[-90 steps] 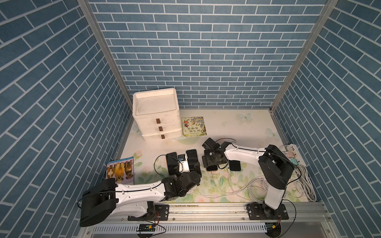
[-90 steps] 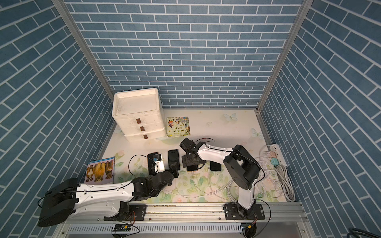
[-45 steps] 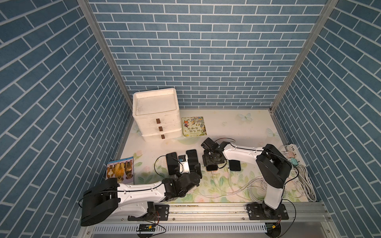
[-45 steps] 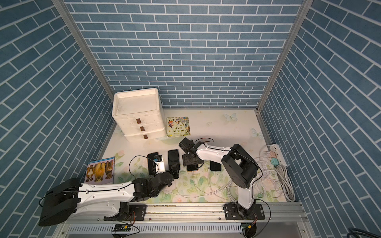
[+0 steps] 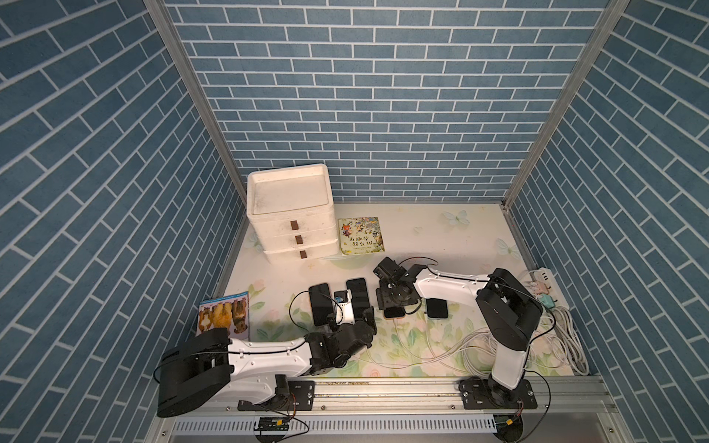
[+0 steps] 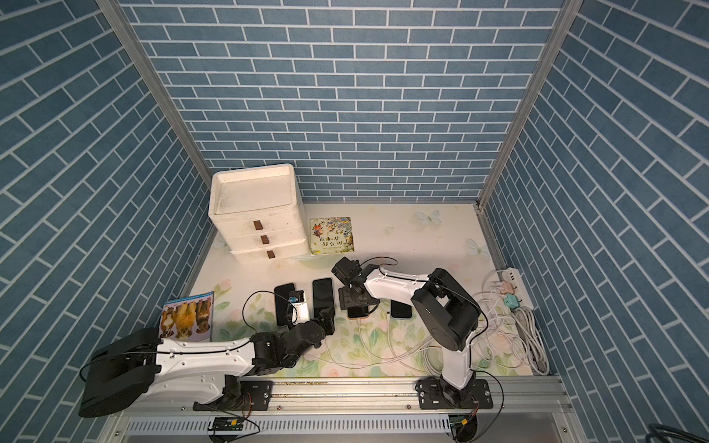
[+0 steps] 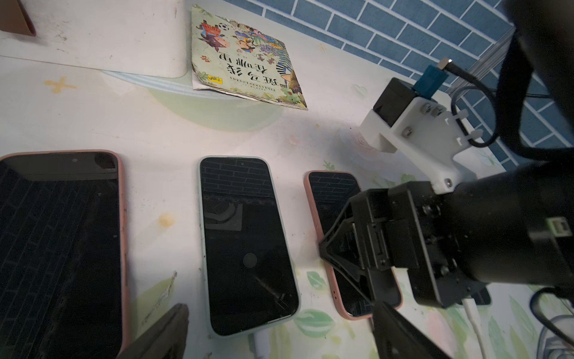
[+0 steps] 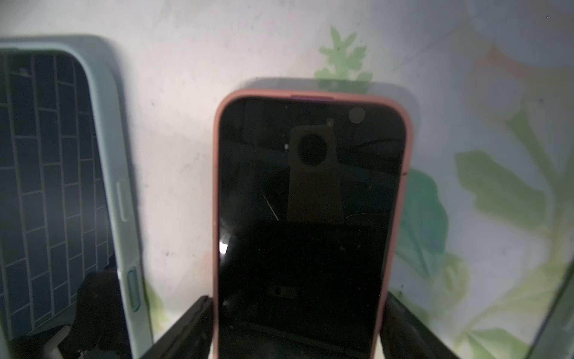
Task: Unplug the charging cable from the phone
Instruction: Pick up the phone at the center of the board.
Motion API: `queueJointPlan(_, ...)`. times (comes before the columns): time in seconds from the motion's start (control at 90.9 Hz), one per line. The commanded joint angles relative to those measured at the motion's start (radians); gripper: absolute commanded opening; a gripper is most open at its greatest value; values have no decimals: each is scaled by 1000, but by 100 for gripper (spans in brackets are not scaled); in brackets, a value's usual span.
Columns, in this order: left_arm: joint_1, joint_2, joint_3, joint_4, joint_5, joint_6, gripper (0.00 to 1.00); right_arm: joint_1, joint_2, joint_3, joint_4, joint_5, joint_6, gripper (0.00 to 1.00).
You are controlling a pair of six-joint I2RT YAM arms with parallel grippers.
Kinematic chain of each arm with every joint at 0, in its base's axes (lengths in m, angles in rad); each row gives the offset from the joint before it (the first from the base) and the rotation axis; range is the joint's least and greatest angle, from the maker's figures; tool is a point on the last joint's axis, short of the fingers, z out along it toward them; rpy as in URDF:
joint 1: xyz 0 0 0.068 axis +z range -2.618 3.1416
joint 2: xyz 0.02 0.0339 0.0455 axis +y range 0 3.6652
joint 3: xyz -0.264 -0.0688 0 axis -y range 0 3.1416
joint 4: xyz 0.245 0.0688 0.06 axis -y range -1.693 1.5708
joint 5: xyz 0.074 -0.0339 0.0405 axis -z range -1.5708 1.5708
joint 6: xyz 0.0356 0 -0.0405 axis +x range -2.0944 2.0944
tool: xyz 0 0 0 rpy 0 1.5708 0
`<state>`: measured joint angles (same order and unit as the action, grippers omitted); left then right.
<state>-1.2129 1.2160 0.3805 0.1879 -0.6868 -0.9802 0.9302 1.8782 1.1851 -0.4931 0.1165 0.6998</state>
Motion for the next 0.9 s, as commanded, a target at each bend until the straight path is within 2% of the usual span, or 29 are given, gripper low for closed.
queueJointPlan(0.0, 5, 3, -9, 7, 0, 0, 96, 17, 75, -15, -30, 19, 21, 93)
queueJointPlan(0.264, 4, -14, -17, 8, -7, 0, 96, 33, 111, -2, -67, 19, 52, 93)
queueJointPlan(0.616, 4, -29, -30, 9, -16, 6, 96, 31, 131, 0, -67, 34, 61, 75)
queueJointPlan(0.759, 5, -15, -34, 27, -12, 6, 96, 26, 110, -4, -56, 49, 63, 62)
queueJointPlan(0.891, 4, 3, -36, 61, -4, 20, 96, 26, 66, -27, -24, 82, 66, 46)
